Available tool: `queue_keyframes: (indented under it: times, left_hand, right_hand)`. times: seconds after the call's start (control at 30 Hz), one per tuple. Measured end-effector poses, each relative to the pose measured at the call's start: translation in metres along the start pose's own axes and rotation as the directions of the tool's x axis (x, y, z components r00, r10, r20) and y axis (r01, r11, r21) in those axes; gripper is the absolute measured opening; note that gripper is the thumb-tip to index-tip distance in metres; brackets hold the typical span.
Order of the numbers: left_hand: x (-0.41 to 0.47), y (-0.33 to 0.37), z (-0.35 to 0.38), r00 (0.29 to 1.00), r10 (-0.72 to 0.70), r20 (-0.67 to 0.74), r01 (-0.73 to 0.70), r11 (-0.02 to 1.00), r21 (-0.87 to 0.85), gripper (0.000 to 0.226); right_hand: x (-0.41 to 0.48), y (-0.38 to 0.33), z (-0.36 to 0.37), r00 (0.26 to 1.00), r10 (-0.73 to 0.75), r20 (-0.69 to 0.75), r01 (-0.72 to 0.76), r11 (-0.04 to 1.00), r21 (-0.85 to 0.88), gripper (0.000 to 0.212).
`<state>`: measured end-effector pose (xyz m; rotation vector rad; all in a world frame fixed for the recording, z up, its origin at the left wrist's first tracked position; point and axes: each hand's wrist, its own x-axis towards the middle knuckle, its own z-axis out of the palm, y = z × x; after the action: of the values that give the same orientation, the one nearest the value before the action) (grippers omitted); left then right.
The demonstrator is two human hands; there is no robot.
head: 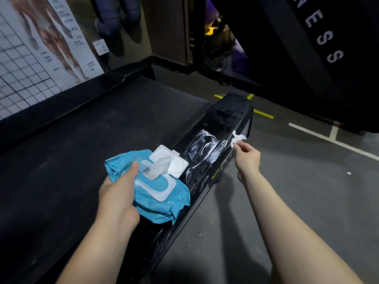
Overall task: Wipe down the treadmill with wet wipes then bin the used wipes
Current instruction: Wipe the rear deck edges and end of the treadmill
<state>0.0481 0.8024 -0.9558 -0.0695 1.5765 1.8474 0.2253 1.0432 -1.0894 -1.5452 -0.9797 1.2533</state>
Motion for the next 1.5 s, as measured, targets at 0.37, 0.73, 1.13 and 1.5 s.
queue_keyframes:
  times: [0.37, 0.73, 1.13, 1.5]
  left_hand:
    - [0.007, 0.001, -0.002, 0.998, 0.038, -0.054, -0.039, 0.999, -0.014, 0.019]
    - [-0.001, -0.001, 0.0, 0.997, 0.06, -0.05, -0.062, 0.997, -0.042, 0.014]
    - [-0.005, 0.004, -0.001, 0.996, 0.016, -0.09, -0.023, 0.996, -0.088, 0.016]
    - [0.003, 0.007, -0.002, 0.998, 0.027, -0.064, -0.036, 0.989, -0.147, 0.025]
  right_hand:
    - [0.008, 0.004, 0.003, 0.972, -0.206, 0.11, 0.23, 0.929, -0.289, 0.037]
    - [-0.052, -0.017, 0.003, 0.934, -0.279, 0.223, 0.326, 0.92, -0.215, 0.008]
    - [-0.026, -0.037, -0.007, 0.979, -0.154, 0.132, 0.173, 0.974, -0.144, 0.02]
    - [-0.055, -0.011, 0.004, 0.827, -0.482, 0.289, 0.56, 0.67, -0.487, 0.024]
